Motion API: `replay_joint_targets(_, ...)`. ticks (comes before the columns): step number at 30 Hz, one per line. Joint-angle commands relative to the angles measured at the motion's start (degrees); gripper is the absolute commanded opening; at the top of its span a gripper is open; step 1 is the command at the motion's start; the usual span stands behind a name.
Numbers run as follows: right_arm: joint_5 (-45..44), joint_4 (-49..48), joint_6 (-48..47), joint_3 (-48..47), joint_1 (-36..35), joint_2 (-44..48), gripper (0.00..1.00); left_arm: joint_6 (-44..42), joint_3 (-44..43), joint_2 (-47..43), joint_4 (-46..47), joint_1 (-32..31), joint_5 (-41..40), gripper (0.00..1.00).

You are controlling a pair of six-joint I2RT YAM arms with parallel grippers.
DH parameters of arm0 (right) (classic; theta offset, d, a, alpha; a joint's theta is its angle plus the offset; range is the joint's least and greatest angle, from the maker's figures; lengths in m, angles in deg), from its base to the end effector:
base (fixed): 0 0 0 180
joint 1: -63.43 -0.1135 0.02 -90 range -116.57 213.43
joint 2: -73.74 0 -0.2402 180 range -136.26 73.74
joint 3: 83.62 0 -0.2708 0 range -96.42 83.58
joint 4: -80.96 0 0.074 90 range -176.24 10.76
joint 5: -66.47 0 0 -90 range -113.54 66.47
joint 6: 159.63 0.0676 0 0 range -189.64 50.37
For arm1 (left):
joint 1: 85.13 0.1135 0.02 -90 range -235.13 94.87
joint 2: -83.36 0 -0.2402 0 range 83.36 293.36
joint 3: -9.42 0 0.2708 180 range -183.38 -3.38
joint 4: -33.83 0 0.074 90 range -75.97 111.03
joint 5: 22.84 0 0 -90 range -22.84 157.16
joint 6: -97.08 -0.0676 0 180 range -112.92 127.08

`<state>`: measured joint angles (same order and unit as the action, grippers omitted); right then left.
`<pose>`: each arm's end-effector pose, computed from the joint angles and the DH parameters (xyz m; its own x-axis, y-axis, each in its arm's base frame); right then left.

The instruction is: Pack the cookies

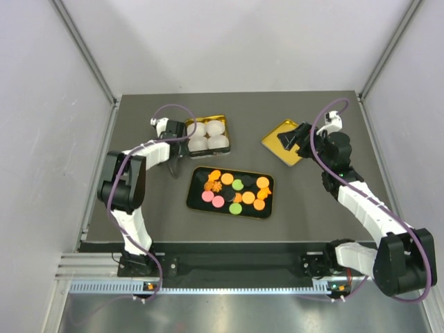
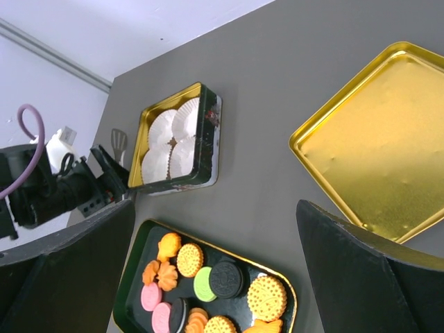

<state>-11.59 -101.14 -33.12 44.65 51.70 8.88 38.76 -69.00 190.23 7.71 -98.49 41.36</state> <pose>0.3097 0.0786 0.2426 -0.3872 0.5141 -0.7654 -0.2082 0.7599 0.6158 0.4018 -0.0652 0.1045 -0.6550 -0.3304 -0.6796 -0.4482 0.8939 -0.0027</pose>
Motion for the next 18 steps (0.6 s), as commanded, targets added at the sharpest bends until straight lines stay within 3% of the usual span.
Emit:
replay_joint_targets(1, 1.06, -1.63, -0.30, -0.97, 0.30, 1.32, 1.00, 1.36, -3.72, 2.29, 0.14, 1.50, -0.13, 0.92)
replay_joint_targets(10, 2.38, -2.33, -0.39, -1.05, 0.30, 0.70, 1.00, 6.63, -0.91, 1.15, 1.10, 1.94, -1.00, 0.81)
replay_joint_targets(18, 4.58, -4.26, -0.30, -0.87, 0.30, -0.44, 1.00, 9.71, 0.85, -1.57, 1.72, 1.94, 5.32, 0.66)
